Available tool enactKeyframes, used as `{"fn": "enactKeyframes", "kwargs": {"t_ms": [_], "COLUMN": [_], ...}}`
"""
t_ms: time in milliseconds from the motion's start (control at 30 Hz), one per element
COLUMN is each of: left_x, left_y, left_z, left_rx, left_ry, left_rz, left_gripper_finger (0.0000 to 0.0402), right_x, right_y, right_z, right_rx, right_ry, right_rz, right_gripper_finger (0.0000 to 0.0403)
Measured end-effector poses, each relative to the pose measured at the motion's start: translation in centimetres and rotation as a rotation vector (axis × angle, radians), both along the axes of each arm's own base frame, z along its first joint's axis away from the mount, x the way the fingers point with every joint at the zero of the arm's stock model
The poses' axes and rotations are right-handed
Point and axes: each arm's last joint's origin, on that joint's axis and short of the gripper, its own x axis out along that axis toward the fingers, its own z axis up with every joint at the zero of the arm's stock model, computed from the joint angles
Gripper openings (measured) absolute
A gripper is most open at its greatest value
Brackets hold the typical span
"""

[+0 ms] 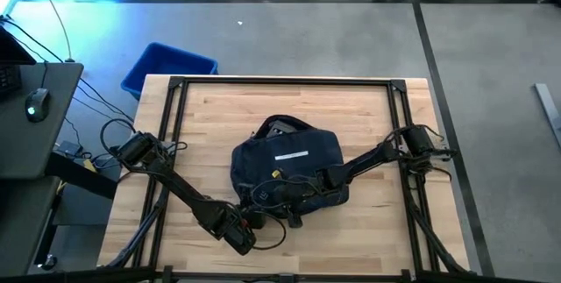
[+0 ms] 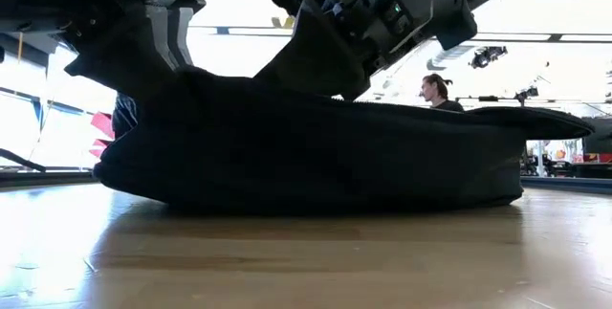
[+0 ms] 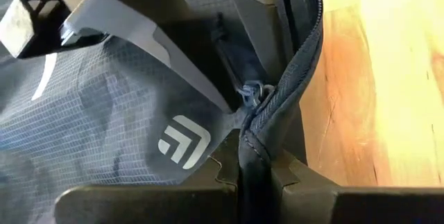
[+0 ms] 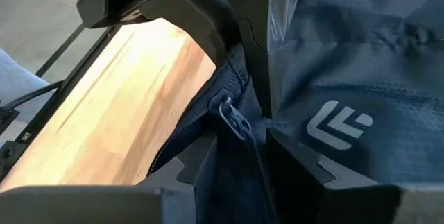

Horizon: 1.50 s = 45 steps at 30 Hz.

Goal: Unpack backpack
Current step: Close the blue backpack

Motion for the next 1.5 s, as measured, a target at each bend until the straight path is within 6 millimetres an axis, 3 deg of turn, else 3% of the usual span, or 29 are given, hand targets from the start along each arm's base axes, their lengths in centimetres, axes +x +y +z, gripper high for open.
{"fn": "enactKeyframes", "kwargs": {"t_ms": [233,533,800,1100,1267,1500], "left_x": [-0.1,-1.9,-3.8,-6.3,-6.3,-4.2], "left_y": [0.1,0.3,-0.6,-1.5,-1.4,2.0], "left_z": [0.0,0.1,-0.5,-0.5,-0.4,-2.2], "left_rx": [-0.016,-0.04,-0.058,-0.035,0.0,0.059], "left_ry": [-0.012,-0.006,0.02,0.041,0.015,0.027], "left_rz": [0.038,0.198,0.227,0.269,0.264,0.288], "left_gripper_finger": [0.0,0.0,0.0,0.0,0.0,0.0], "right_x": [0.1,-0.3,-1.2,-6.3,-8.7,-12.2], "right_y": [0.1,3.3,6.0,6.2,7.5,11.6], "right_z": [0.2,2.4,4.5,1.6,1.4,1.7], "right_rx": [0.079,-0.003,-0.115,-0.28,-0.359,-0.272], "right_ry": [0.048,0.206,0.282,0.635,0.726,0.775], "right_rz": [-0.053,-0.131,-0.218,-0.458,-0.478,-0.555], "right_gripper_finger": [0.0009,0.0001,0.0,0.0,0.0,0.0]}}
